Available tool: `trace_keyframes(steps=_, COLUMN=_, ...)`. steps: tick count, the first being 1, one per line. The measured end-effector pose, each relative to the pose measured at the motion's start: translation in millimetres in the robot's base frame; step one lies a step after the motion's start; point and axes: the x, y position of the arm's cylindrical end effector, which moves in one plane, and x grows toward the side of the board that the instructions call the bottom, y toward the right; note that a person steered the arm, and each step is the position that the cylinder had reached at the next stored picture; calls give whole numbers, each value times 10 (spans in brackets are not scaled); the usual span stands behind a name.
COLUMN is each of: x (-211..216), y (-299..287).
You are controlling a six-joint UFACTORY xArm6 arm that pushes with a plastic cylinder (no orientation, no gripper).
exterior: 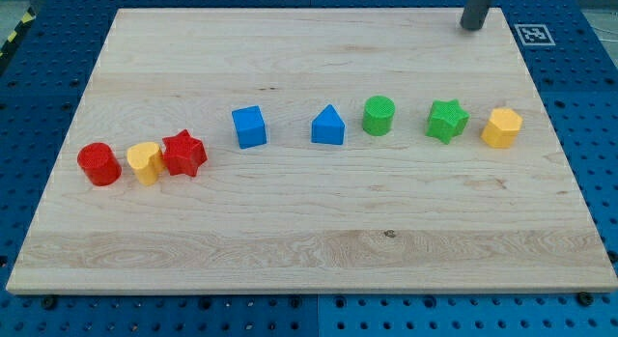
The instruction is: Move the arm near the green star
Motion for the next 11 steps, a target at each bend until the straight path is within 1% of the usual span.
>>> trace_keyframes(steps=1, x=164, y=-33)
trace_keyframes(steps=2, x=164, y=-33)
trace_keyframes(steps=3, x=-4, y=-202)
trace_keyframes(steps=4, x=-262, y=-600)
trace_keyframes(steps=6, x=-678, y=-1585)
trace_keyframes(steps=7, x=-502, y=-1624)
trace_keyframes(steps=8, x=113, y=-1287)
trace_keyframes(steps=9, x=613, y=-1022)
trace_keyframes(steps=10, x=1058, y=-994)
trace_keyframes(steps=11, x=1360, y=-980)
